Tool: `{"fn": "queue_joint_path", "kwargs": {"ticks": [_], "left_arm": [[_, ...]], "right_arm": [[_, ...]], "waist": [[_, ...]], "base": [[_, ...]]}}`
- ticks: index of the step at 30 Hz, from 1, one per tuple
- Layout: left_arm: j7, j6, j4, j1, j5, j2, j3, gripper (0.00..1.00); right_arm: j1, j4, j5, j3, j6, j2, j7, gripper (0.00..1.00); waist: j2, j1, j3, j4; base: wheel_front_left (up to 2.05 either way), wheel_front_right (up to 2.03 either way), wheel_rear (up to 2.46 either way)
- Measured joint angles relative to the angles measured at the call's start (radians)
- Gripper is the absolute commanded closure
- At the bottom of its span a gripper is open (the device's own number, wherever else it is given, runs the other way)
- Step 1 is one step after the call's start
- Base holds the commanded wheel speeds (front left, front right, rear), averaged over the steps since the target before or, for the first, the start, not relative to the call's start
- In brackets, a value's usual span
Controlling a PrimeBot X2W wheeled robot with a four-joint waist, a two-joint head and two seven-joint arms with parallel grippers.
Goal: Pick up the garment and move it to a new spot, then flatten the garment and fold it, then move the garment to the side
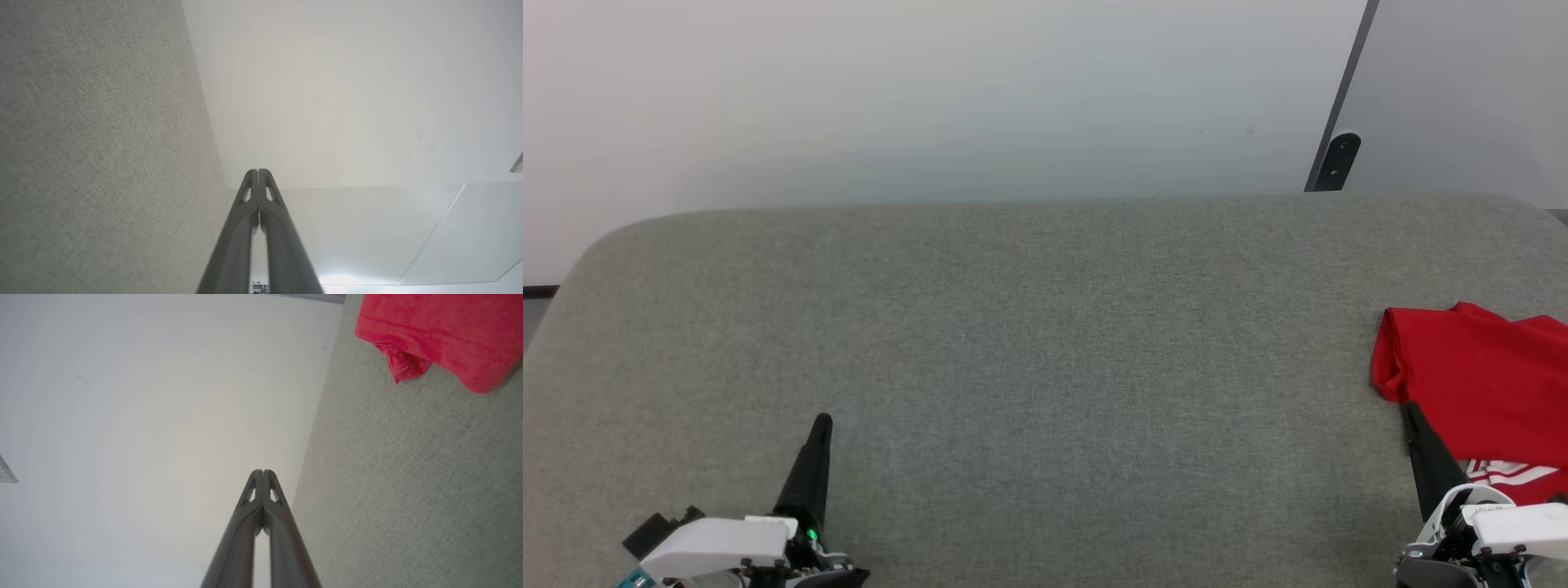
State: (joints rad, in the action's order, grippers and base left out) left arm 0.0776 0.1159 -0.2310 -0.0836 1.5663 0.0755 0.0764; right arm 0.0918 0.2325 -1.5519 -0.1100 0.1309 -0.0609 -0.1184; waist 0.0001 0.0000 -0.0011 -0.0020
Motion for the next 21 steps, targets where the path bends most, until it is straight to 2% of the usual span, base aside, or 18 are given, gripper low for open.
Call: {"fn": "queue_joint_path", "kwargs": {"ticks": [11,21], "left_arm": [[0.018,0.012,-0.014,-0.020,0.062,-0.008,0.014,1.00],[0.019,0.012,-0.015,-0.021,0.064,-0.011,0.017,1.00]], "right_arm": [[0.009,0.013,-0.055,-0.004,0.000,0.009,0.004,1.00],[0.016,0.014,-0.058,-0.004,0.000,0.011,0.004,1.00]], "waist": [[0.0000,0.0000,0.004,0.002],[0.0000,0.0000,0.004,0.002]], "base": [[0.00,0.00,0.00],[0.00,0.00,0.00]]}}
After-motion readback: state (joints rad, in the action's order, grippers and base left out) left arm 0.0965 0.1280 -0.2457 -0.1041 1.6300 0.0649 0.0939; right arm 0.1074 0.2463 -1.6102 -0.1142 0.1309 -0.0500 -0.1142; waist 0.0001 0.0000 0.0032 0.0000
